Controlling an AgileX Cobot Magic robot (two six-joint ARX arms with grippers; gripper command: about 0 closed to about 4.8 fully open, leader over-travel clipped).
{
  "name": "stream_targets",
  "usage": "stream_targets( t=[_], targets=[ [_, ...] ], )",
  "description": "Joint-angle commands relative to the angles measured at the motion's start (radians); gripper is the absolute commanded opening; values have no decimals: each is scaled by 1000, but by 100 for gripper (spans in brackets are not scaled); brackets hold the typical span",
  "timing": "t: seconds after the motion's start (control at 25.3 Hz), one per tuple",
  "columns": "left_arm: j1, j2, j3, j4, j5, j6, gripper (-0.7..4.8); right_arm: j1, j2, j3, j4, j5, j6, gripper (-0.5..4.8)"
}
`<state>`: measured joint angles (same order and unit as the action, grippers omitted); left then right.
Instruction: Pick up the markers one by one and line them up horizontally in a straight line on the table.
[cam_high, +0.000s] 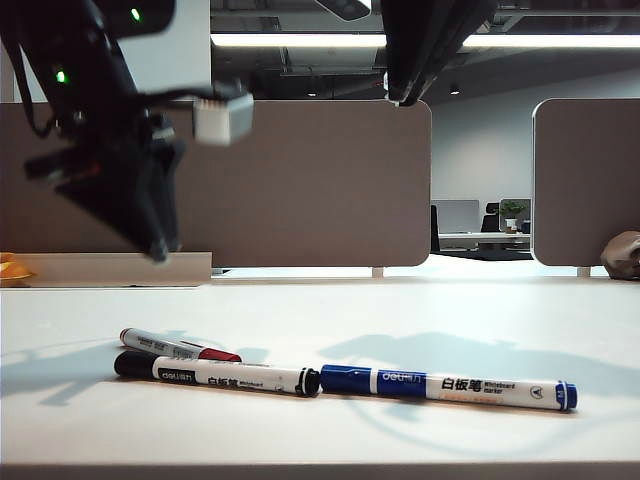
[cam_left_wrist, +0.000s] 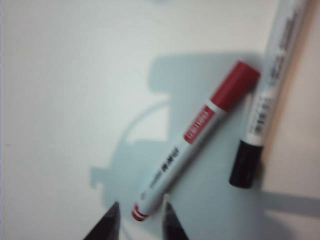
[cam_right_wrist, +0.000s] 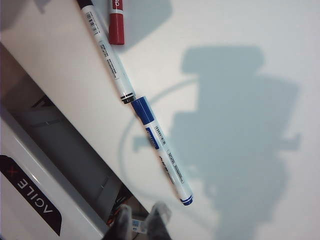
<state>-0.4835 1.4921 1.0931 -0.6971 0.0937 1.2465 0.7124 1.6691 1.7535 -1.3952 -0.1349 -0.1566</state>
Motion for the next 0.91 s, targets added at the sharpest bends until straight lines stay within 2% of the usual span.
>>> stream_targets(
  t=[0.04,0.24,0.4,0.55,0.91],
  targets=[
    [-5,24,3,-91,-106,138,115,0,-5,2,10,-19,-28,53],
    [-3,27,3,-51,-50,186,116,1,-5,2,16,-30,-22,53],
    [-3,45,3,-27,-22,182,119,2,-5,2,23,-58,-6,53],
    [-3,61,3,-25,0,174,187,2,-5,2,22,-59,-8,53],
    [-4,103,3,-9,26,172,186,1,-5,2,15,-58,-8,53]
  ],
)
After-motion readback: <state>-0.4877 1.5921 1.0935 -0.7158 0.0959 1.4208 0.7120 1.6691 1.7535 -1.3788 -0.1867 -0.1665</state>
